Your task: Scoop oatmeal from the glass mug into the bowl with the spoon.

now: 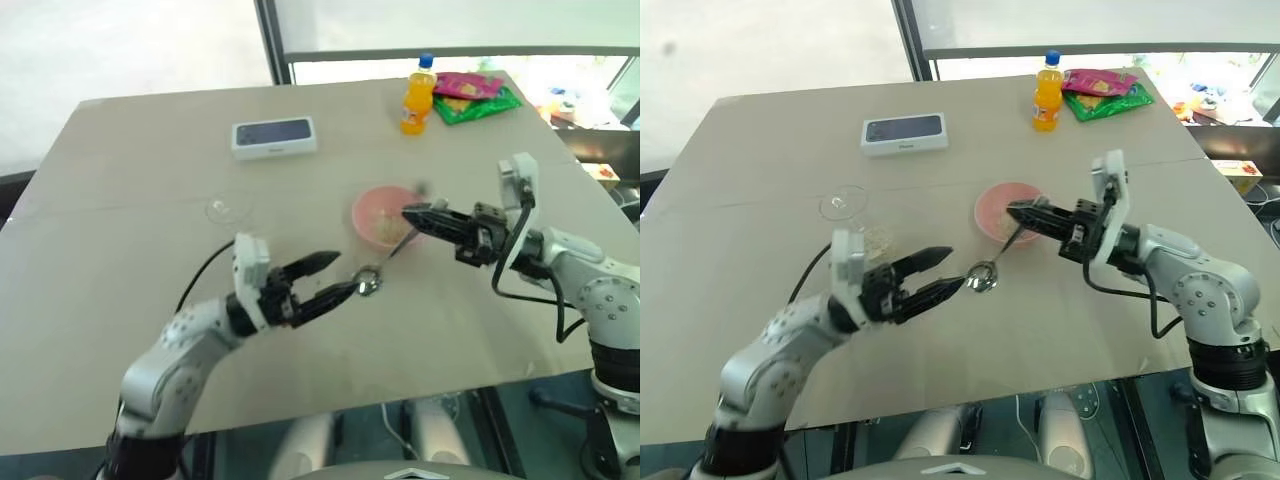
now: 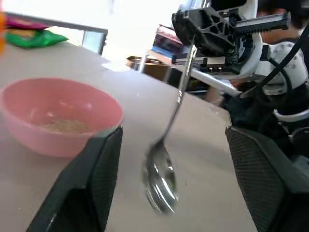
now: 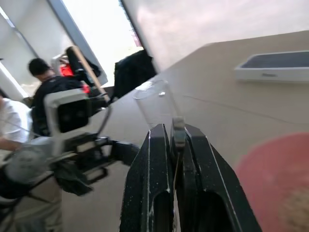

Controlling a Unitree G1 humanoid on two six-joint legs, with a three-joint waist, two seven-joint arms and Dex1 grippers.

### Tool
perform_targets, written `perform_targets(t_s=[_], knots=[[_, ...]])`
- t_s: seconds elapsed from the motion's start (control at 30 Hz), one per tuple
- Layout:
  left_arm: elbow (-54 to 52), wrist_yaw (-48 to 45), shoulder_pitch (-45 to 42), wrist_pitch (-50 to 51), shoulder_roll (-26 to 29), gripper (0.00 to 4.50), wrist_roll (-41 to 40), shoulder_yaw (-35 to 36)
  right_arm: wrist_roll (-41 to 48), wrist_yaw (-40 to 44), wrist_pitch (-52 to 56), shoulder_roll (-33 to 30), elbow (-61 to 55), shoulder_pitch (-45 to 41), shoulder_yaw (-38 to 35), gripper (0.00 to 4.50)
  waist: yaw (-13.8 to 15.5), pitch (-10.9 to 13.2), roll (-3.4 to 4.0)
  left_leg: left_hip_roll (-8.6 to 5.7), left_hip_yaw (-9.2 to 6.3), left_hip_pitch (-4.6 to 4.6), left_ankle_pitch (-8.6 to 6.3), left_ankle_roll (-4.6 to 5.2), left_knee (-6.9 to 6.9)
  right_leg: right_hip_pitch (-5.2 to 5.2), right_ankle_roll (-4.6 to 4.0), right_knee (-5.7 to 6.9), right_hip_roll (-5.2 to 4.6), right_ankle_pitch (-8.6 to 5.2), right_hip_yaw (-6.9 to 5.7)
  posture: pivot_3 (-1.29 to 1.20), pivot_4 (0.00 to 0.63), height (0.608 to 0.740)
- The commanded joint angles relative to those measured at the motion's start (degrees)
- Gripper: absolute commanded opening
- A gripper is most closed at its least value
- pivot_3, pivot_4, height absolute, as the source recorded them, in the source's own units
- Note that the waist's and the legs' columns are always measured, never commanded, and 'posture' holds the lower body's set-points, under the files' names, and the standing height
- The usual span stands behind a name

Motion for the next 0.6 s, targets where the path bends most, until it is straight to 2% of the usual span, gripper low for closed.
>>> perform_targets(t_s=[0.03, 0.2, 0.27, 0.4, 0.6], knots=[[-10.53, 7.06, 12.14, -3.97, -3.01, 3.58, 2.92, 1.85, -1.30, 1.71, -2.32, -1.40, 0.68, 0.85, -3.78, 0.00, -0.23, 0.00, 0.01, 0.01, 0.06, -0.01, 0.00, 0.00, -0.02, -0.02, 0.00, -0.01, -0.01, 0.00, 0.07, 0.00, 0.150, 0.740], [-8.79, 15.10, 18.62, -11.32, -8.00, 3.58, 11.17, 5.36, -3.52, 1.79, -4.08, -1.17, 3.12, 1.14, -5.64, 0.00, 0.99, 0.02, 0.03, 0.00, 0.10, 0.07, -0.14, 0.27, -0.10, 0.04, 0.00, -0.01, -0.03, 0.00, 0.05, 0.00, 0.150, 0.740], [-5.44, 17.63, 17.52, -8.28, -8.30, 3.58, 7.14, 9.21, -3.30, 1.25, -4.12, -0.57, 3.30, 1.05, -6.26, 0.00, 1.33, 0.01, 0.05, 0.02, 0.12, 0.16, -0.13, 0.28, -0.10, 0.12, -0.07, 0.00, 0.01, -0.04, 0.05, 0.00, 0.150, 0.740], [1.80, 14.20, 12.07, -7.31, -2.11, 3.58, 1.83, 18.51, -3.84, 1.41, -4.05, -0.43, 2.81, 1.62, -6.53, 0.00, 1.19, 0.01, 0.05, 0.03, 0.04, 0.24, -0.13, 0.29, -0.10, 0.20, 0.00, 0.03, 0.06, -0.01, -0.05, 0.00, 0.150, 0.740], [13.28, 4.02, 4.95, -8.42, 9.48, 3.58, 0.97, 24.82, -4.27, 0.31, -4.37, 0.29, 2.36, 1.83, -7.61, 0.00, 1.08, 0.02, 0.06, 0.00, 0.11, 0.22, 0.00, 0.05, -0.16, 0.13, -0.01, 0.00, 0.03, 0.00, 0.00, 0.00, 0.150, 0.740]])
